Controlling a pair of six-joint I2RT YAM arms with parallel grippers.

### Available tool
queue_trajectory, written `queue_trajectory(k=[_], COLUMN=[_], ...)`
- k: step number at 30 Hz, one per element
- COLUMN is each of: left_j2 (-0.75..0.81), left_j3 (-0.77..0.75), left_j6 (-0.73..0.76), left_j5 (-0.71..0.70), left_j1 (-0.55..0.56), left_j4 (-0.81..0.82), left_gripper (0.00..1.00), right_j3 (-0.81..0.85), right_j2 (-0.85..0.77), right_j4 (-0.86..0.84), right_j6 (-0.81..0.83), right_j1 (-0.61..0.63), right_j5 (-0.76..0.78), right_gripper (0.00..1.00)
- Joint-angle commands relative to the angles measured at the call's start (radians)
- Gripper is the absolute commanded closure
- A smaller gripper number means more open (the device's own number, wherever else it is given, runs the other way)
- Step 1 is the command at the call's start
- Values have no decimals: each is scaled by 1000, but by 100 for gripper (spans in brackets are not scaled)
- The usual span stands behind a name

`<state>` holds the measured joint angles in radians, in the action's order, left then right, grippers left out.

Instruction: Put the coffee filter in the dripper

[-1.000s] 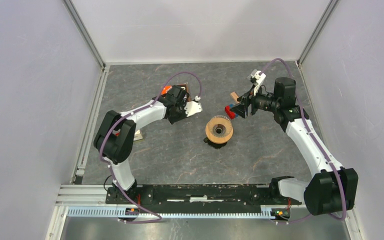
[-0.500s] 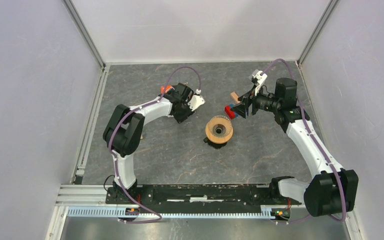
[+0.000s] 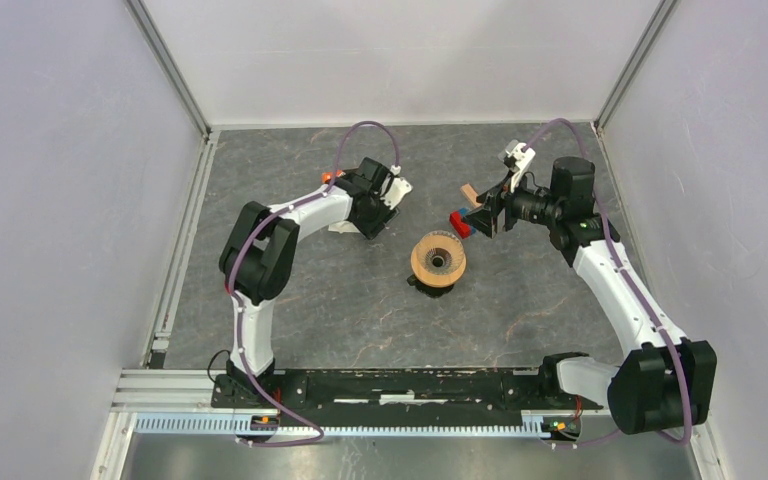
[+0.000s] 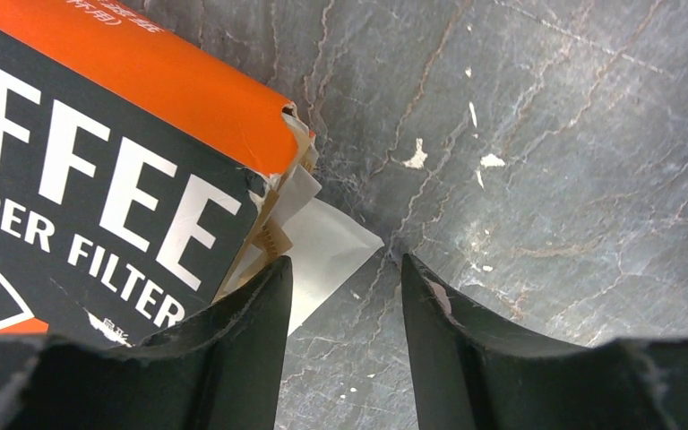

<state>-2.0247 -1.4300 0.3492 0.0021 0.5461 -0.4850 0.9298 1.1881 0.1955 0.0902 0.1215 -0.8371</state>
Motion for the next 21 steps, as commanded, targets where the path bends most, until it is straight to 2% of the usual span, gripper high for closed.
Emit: queue_trajectory(k=[1,13,18,21], left_j2=[-30,-128,-173,-190], left_j3=[-53,-132,-187,-192], left_j6=[-88,-205,-231,-231], left_j5=[1,75,93,85], left_j1=[3,-44,-70,-75], left_j4=[-31,-130,-184,-196], left_gripper=[46,52,58,66], right_j3=[-7,-14,-20,-22], right_j2=[-27,-25,-28,-27], right_j4=[-38,-45,-51,-58], right_j6=[-7,-12,-16,-23], right_j1=[-7,-10,-14,-16], right_j5=[-16,-19,-23,-29], right_gripper=[26,26,25,25])
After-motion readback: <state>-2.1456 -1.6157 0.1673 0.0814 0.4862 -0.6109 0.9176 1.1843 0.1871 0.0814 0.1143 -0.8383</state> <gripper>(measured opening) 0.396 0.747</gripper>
